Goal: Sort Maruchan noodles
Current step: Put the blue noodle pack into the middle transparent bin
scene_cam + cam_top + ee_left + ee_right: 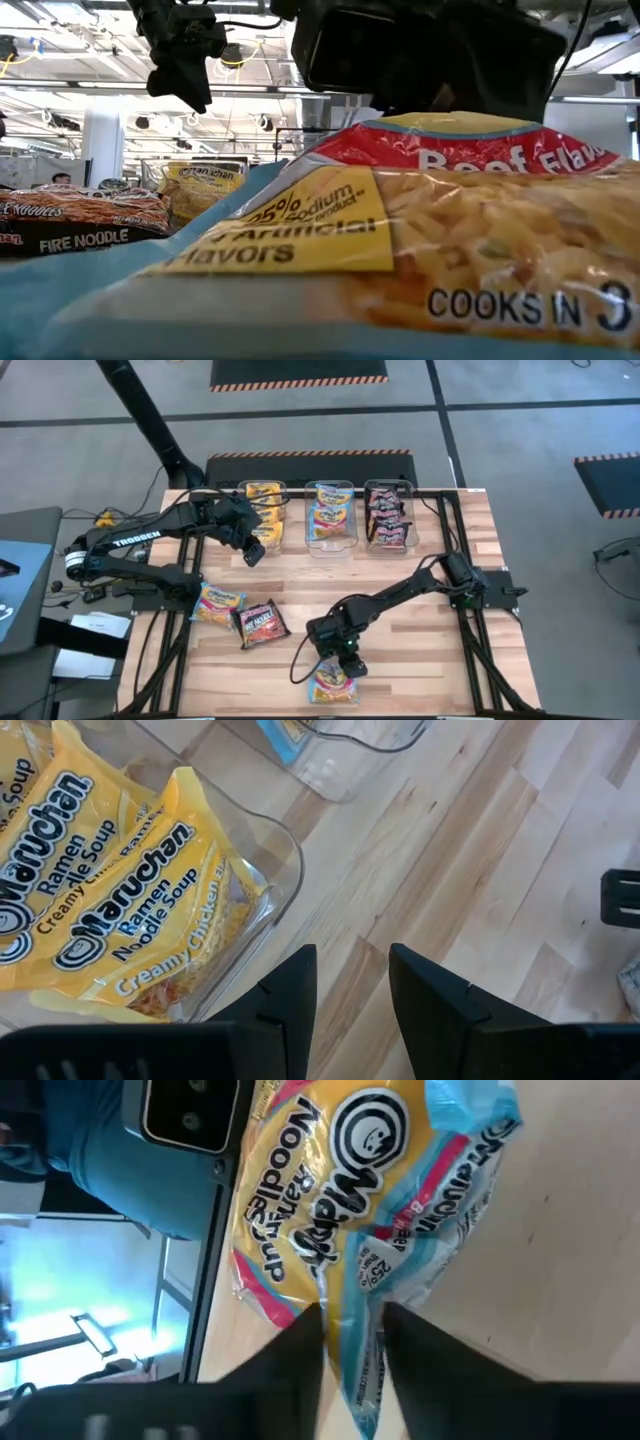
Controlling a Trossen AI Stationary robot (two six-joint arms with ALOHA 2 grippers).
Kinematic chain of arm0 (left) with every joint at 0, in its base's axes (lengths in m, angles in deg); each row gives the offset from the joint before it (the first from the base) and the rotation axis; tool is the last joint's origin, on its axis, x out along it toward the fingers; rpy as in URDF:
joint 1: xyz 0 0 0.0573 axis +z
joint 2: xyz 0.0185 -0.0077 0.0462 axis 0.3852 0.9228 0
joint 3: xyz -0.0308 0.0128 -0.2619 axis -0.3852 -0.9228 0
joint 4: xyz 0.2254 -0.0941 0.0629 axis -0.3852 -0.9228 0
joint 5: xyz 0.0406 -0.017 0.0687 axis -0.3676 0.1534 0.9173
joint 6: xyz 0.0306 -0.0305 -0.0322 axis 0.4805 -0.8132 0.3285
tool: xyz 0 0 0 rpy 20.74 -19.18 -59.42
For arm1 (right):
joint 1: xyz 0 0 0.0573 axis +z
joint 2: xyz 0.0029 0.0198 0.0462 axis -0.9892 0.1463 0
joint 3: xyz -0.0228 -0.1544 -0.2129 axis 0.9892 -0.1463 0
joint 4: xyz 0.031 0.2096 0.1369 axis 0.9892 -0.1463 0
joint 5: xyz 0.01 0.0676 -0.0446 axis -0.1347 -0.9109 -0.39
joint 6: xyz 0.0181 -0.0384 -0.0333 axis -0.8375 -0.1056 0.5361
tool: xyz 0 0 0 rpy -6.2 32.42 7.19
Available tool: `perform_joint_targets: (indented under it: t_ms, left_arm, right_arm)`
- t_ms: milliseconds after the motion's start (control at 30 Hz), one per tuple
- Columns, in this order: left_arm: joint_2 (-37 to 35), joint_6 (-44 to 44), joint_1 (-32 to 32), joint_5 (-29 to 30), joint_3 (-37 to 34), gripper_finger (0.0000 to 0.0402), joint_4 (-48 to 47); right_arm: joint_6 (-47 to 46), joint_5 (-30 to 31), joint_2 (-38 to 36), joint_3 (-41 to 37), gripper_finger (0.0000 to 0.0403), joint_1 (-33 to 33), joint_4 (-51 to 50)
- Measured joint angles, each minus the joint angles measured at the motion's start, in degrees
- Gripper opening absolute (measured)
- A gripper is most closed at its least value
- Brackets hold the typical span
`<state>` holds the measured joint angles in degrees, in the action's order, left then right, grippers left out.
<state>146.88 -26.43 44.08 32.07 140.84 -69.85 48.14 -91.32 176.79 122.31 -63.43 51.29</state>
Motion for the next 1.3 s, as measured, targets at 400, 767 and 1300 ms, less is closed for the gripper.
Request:
perform_joint_targets:
  t_ms: [400, 767, 1300]
  left_arm:
    - [0.0, -0.3, 0.0, 0.0, 0.0, 0.0114, 0.0]
    - [0.0, -0.3, 0.0, 0.0, 0.0, 0.0114, 0.0]
    - [0.0, -0.3, 0.0, 0.0, 0.0, 0.0114, 0.0]
  right_arm:
    - [1.1, -0.4, 0.0, 0.0, 0.0009, -0.3, -1.2]
    - [4.7, 7.1, -4.9, 0.0, 0.0004, -2.5, -8.5]
    - [10.9, 23.9, -20.4, 0.0, 0.0001, -8.2, -16.8]
